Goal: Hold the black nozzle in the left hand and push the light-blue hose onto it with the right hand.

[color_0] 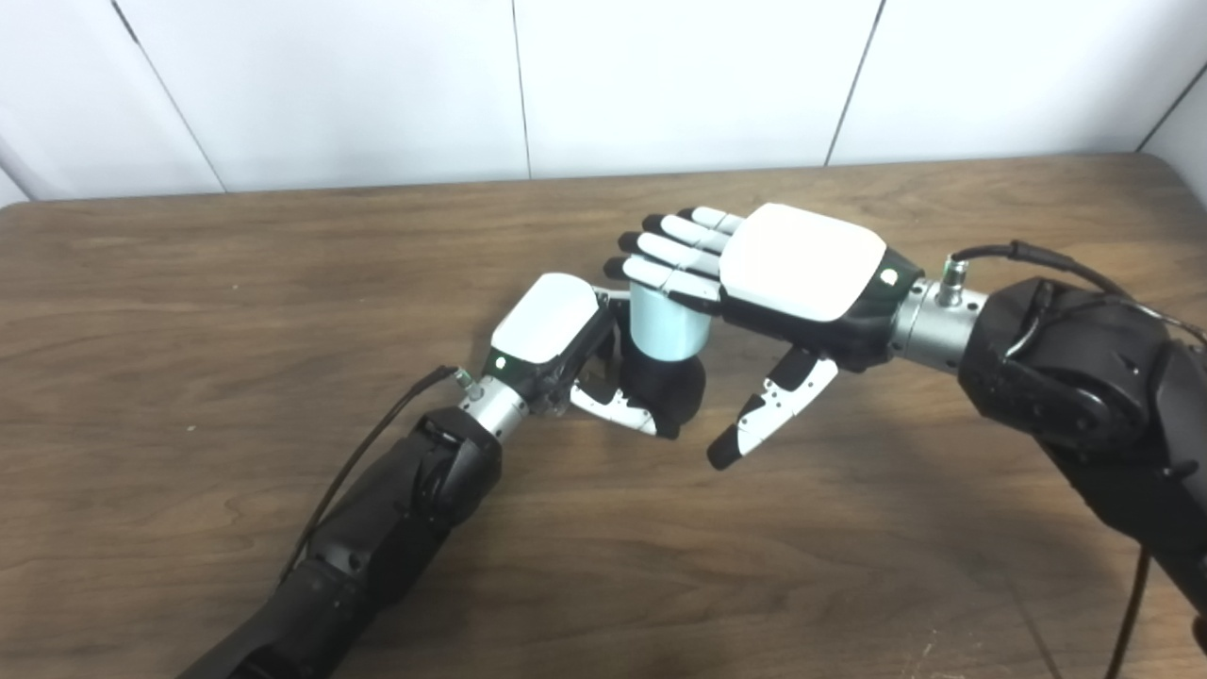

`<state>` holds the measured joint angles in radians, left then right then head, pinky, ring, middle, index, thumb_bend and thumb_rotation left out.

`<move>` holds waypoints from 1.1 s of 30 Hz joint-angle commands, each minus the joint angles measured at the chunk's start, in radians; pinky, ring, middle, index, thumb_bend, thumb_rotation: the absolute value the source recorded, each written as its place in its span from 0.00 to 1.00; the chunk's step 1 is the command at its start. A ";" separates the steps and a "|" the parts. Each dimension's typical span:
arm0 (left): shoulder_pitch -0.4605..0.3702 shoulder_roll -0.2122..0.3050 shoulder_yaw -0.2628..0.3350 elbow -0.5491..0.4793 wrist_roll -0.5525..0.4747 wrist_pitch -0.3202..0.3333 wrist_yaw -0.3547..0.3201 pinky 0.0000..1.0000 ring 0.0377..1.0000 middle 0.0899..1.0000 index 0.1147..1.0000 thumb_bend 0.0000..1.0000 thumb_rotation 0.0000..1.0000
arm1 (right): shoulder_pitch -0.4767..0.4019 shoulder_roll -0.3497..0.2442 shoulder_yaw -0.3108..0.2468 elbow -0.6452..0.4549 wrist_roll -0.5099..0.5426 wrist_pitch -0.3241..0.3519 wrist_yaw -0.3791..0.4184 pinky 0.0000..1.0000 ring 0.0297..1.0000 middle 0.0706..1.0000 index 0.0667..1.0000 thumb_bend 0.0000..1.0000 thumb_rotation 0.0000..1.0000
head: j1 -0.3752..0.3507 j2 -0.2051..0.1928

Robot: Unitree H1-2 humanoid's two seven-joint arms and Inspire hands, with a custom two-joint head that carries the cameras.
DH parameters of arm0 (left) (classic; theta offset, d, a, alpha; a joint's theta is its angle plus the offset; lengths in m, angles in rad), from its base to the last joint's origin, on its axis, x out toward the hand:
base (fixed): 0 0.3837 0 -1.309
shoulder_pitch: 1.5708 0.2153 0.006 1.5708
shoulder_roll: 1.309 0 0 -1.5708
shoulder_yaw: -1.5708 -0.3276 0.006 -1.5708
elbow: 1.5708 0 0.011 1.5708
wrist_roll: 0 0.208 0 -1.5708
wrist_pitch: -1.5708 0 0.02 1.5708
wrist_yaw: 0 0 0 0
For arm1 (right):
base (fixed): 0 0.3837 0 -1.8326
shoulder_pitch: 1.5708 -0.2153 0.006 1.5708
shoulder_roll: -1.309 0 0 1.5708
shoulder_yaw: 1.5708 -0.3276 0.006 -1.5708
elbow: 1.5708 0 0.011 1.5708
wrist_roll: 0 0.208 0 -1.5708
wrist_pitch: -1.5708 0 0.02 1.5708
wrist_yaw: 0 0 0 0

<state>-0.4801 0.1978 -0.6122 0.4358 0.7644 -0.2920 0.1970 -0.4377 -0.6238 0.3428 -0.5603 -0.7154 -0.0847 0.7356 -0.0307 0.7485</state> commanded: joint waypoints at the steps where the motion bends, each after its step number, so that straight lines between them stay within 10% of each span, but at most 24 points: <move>1: 0.092 0.027 -0.046 0.075 0.039 0.035 -0.094 0.29 0.35 0.34 0.43 0.52 0.00 | 0.041 -0.042 0.019 0.020 0.010 -0.015 0.066 0.95 1.00 1.00 0.95 0.89 0.91 | -0.001 0.000; 33: 0.094 0.030 -0.033 0.062 0.016 0.043 -0.112 0.30 0.37 0.35 0.44 0.52 0.00 | 0.089 -0.026 0.059 -0.001 0.034 0.128 0.105 0.94 1.00 1.00 1.00 0.85 0.90 | -0.002 0.024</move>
<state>-0.4784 0.1978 -0.6094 0.4340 0.7565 -0.2921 0.1920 -0.3843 -0.6284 0.3606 -0.6049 -0.6946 0.0486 0.7506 -0.0322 0.7716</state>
